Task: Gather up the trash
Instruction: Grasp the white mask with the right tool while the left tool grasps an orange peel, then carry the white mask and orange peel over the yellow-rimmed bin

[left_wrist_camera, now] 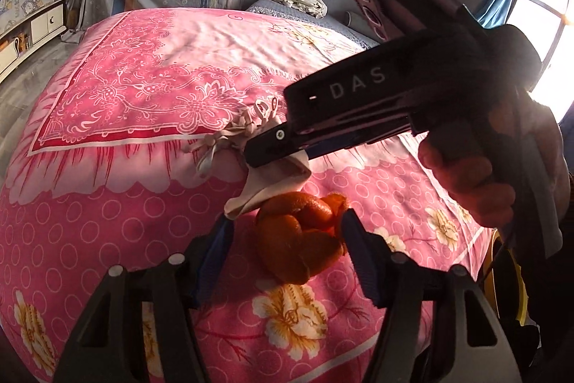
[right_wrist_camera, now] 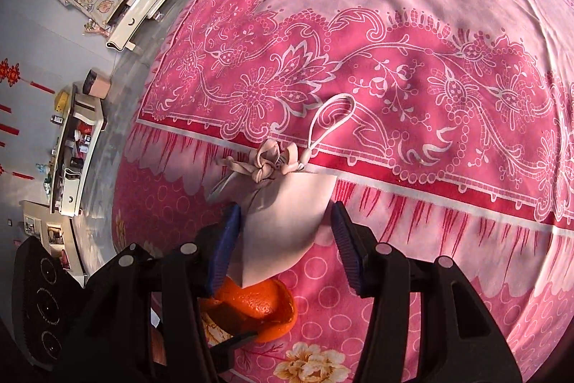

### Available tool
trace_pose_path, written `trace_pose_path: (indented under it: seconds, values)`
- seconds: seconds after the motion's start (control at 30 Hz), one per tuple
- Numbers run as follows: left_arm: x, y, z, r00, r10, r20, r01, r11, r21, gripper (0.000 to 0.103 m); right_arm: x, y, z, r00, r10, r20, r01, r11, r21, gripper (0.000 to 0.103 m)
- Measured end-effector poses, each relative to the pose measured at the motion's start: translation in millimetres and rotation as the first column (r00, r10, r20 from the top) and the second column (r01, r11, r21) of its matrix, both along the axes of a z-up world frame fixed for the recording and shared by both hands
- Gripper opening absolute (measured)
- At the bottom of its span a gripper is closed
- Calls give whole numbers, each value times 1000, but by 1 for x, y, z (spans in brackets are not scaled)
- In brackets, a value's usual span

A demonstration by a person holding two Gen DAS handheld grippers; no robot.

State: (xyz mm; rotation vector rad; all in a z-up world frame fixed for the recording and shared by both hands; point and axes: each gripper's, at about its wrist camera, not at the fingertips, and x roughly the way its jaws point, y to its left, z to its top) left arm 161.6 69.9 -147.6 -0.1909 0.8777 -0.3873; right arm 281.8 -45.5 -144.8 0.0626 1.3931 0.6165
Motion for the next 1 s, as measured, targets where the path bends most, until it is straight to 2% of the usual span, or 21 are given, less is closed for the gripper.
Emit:
trace_pose_path:
  seconds: [0.03, 0.1, 0.17, 0.23, 0.33, 0.57, 0.73, 0.87, 1.0]
  values:
    - [0, -2, 0, 1000, -7, 0, 7, 1000, -1, 48, 1, 1, 0, 1000, 2, 4, -2, 1000, -2, 42]
    - [1, -8, 0, 1000, -16, 7, 15, 1000, 17, 42, 1, 3, 1, 1000, 13, 4, -13, 1000, 1, 34]
    - [0, -12, 1, 1000, -13, 24, 12, 999, 45, 36, 2, 7, -1, 1000, 18, 7, -18, 1000, 1, 31]
    - [3, -9, -1, 1000, 0, 19, -1, 999, 36, 29, 5, 9, -1, 1000, 18, 9, -18, 1000, 9, 26]
    - [3, -6, 1, 1000, 7, 22, -8, 999, 37, 25, 6, 4, 4, 1000, 5, 30, -6, 999, 32, 22]
    - [-5, -5, 17, 998, 15, 54, -17, 999, 51, 22, 8, -28, 33, 992, -80, 102, 70, 992, 101, 22]
    - [-20, -21, 44, 992, -13, 129, 3, 997, 74, 22, -2, -72, 64, 972, -167, 168, 140, 977, 158, 22]
    - [-25, -44, 67, 983, -45, 177, 27, 994, 102, 22, -18, -116, 88, 944, -248, 219, 210, 960, 184, 22]
    - [-29, -73, 88, 969, -114, 221, 92, 990, 106, 22, -43, -166, 113, 900, -334, 281, 287, 938, 195, 22]
